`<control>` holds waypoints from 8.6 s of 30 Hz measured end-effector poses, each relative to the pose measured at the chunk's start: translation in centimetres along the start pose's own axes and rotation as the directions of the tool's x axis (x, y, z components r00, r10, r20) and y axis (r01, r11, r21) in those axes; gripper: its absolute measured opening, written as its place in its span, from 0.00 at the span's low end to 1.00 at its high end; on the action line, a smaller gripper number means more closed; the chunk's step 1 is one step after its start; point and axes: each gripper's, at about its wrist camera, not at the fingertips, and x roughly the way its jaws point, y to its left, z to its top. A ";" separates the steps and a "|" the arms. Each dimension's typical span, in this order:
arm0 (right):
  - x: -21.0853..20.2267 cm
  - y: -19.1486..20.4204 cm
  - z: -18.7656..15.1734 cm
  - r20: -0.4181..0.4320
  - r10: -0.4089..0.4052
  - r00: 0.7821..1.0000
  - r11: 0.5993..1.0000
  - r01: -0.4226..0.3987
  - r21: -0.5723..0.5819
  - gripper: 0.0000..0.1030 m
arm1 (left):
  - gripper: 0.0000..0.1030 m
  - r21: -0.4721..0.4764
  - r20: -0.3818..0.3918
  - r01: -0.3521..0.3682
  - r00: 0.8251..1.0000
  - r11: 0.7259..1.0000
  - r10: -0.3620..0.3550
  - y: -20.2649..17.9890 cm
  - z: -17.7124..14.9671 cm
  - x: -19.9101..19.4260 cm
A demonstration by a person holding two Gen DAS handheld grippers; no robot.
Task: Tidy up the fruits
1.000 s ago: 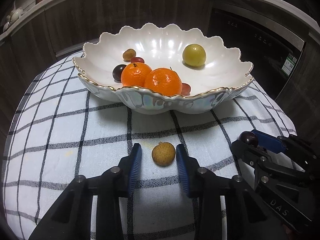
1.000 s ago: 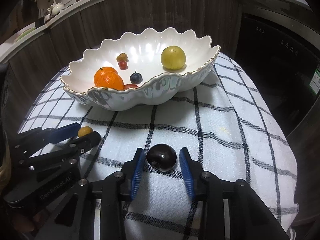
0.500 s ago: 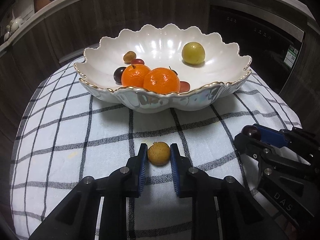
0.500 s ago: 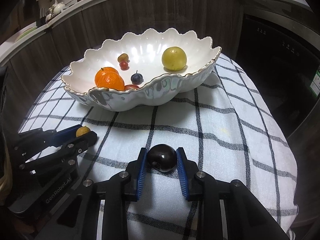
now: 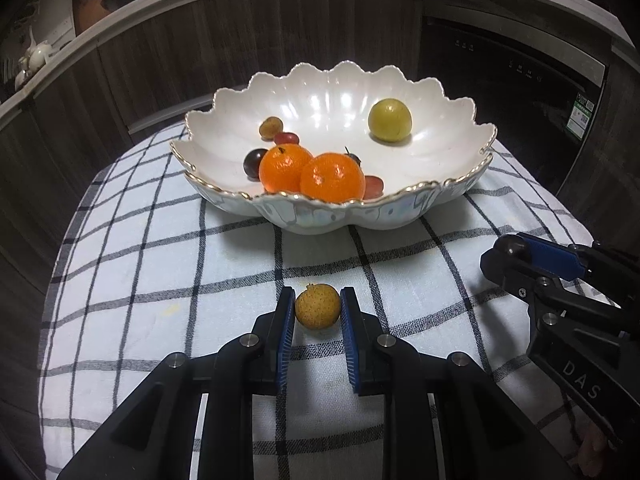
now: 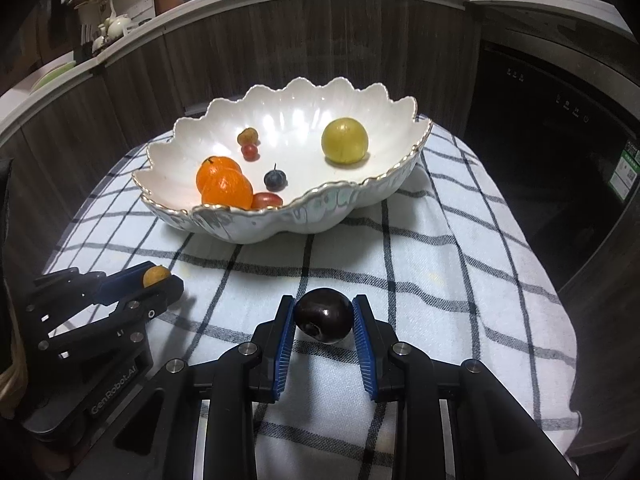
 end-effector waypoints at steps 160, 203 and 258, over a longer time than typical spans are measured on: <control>-10.3 3.4 7.3 0.261 -0.077 0.962 0.994 0.095 -0.056 0.75 | 0.98 -0.232 0.167 -0.182 0.960 0.956 0.224 6.7 2.6 -12.4; -19.1 3.7 -2.7 0.276 -0.111 0.955 0.994 0.112 0.010 0.75 | 0.98 -0.269 0.191 -0.153 0.959 0.951 0.208 5.7 -6.7 -21.0; -20.5 3.4 -3.2 0.296 -0.111 0.949 0.994 0.110 0.020 0.75 | 0.98 -0.258 0.222 -0.173 0.947 0.951 0.232 5.6 -7.3 -22.7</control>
